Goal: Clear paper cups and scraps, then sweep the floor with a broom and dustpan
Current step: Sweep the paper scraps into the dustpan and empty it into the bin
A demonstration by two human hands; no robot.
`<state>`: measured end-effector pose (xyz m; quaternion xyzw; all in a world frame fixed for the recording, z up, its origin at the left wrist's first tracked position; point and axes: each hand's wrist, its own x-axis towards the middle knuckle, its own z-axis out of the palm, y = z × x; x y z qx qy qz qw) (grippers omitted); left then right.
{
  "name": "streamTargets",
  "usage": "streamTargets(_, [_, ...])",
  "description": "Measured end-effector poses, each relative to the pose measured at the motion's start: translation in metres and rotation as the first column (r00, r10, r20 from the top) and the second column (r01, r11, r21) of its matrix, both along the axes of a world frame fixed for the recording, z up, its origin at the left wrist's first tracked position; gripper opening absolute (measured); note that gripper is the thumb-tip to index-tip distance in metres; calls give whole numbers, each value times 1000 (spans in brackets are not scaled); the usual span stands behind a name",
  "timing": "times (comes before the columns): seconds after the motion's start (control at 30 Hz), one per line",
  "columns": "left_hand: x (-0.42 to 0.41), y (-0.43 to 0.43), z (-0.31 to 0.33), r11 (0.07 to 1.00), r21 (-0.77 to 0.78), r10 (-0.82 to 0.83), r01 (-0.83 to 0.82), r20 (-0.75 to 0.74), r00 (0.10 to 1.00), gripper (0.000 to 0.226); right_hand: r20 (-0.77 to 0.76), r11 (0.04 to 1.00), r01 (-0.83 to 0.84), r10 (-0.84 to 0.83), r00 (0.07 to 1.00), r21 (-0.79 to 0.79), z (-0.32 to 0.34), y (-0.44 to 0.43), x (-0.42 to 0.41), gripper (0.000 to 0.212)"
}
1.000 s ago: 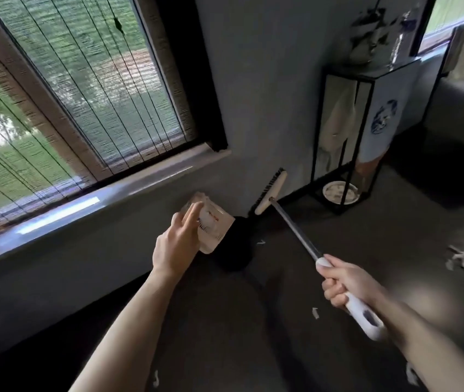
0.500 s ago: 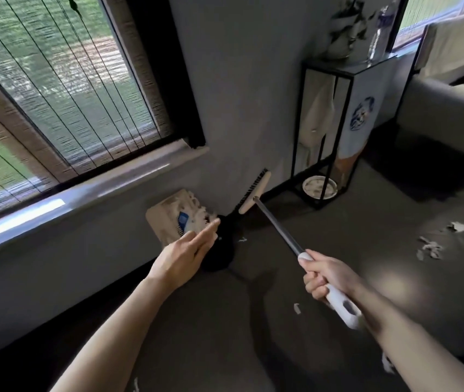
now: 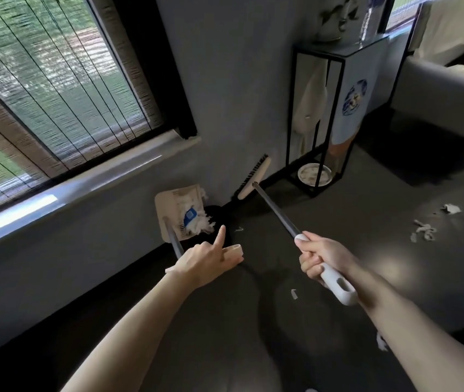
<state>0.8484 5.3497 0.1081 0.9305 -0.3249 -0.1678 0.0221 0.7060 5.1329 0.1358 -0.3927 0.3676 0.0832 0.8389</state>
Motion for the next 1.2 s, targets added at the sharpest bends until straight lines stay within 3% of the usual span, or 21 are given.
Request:
streamTargets(0.13, [-3, -17, -6, 989, 130, -92, 75, 126, 988, 89, 8, 998, 39, -40, 999, 48, 0, -2, -5, 55])
streamTargets(0.33, [3, -29, -29, 955, 248, -210, 165, 171, 963, 91, 20, 996, 54, -55, 998, 74, -5, -6, -11, 56])
streamTargets(0.87, [5, -5, -23, 885, 351, -422, 306, 328, 845, 88, 20, 993, 69, -71, 997, 100, -17, -15, -23, 56])
streamTargets(1.0, [11, 7, -18, 858, 373, -490, 354, 386, 782, 88, 16, 986, 78, -81, 997, 146, -21, -13, -21, 53])
streamTargets(1.2, [-4, 9, -36, 852, 374, -476, 366, 265, 838, 86, 1, 978, 70, -71, 997, 195, -39, -10, -21, 51])
